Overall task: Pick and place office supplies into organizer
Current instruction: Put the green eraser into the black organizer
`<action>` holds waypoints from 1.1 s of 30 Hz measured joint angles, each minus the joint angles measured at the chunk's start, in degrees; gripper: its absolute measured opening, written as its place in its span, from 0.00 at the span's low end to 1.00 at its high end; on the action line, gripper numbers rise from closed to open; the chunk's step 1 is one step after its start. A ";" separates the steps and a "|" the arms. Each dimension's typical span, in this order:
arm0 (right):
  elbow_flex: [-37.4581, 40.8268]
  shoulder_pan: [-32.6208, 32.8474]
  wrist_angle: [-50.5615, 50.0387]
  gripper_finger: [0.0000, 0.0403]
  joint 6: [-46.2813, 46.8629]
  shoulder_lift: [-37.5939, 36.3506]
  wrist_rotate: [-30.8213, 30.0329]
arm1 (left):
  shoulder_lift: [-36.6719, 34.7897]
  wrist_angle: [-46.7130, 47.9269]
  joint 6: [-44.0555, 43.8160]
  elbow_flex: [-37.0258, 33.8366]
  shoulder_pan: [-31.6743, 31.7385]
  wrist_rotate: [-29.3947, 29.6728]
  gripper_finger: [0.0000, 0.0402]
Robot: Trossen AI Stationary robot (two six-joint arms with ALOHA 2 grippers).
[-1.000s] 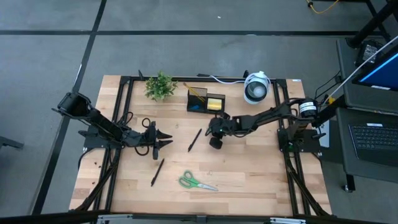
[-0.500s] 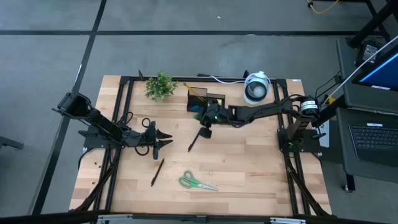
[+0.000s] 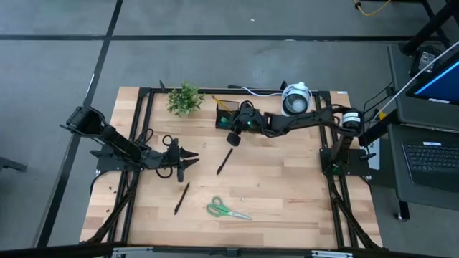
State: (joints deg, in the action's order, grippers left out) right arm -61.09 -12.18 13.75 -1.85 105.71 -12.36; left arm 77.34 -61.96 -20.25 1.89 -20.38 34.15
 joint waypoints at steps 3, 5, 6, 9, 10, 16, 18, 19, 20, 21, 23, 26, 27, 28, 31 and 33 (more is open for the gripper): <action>0.08 -0.17 1.86 0.21 -0.19 2.34 -0.02 | 0.00 -0.01 0.02 0.02 -0.01 -0.02 0.25; 0.07 -0.41 3.54 0.21 -0.17 3.84 -0.02 | 0.00 -0.05 0.00 0.02 0.00 -0.24 0.25; 0.07 -0.50 3.88 0.21 -0.20 4.63 -0.02 | 0.00 -0.01 0.01 0.02 -0.02 -0.23 0.25; 0.09 -1.22 5.26 0.21 -0.14 6.77 -0.02 | 0.00 -0.01 0.15 0.02 -0.02 -0.19 0.25; 0.07 -1.57 6.05 0.21 0.09 7.34 -0.02 | 0.00 -0.01 0.15 0.02 -0.02 -0.19 0.25; 0.05 -2.76 5.83 0.21 1.59 8.13 -0.20 | 0.00 0.00 0.04 0.02 0.00 -0.15 0.25; 0.05 -2.75 5.93 0.21 1.53 8.13 -0.22 | 0.00 -0.01 0.04 0.02 0.00 -0.12 0.25; 0.05 -2.72 6.08 0.21 1.52 8.13 -0.19 | 0.00 0.00 0.04 0.02 0.00 -0.08 0.25; 0.05 -2.72 6.23 0.21 1.51 8.13 -0.19 | 0.00 -0.01 0.04 0.02 0.00 -0.06 0.25; 0.05 -2.72 6.31 0.21 1.51 8.13 -0.19 | 0.00 0.01 0.04 0.02 0.00 -0.04 0.25; 0.05 -2.72 6.21 0.21 1.57 8.13 -0.17 | 0.00 -0.01 0.04 0.02 0.00 -0.04 0.25; 0.05 -2.72 6.27 0.21 1.51 8.13 -0.19 | 0.00 0.01 0.02 0.02 -0.01 -0.04 0.25; 0.05 -2.72 6.25 0.21 1.50 8.13 -0.35 | 0.00 0.01 0.02 0.02 0.00 -0.04 0.25; 0.05 -2.72 6.23 0.21 1.51 8.13 -1.18 | 0.00 0.01 0.02 0.02 0.00 -0.04 0.25; 0.05 -2.72 6.24 0.21 1.28 8.13 -3.50 | 0.00 0.01 0.00 0.02 0.00 -0.04 0.25; 0.05 -2.72 6.27 0.21 1.18 8.13 -3.63 | 0.00 0.01 -0.04 0.02 0.00 -0.04 0.25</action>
State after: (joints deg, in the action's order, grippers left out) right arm -61.04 -14.90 20.01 -0.67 113.84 -15.99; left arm 77.34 -61.95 -20.29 1.91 -20.38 34.11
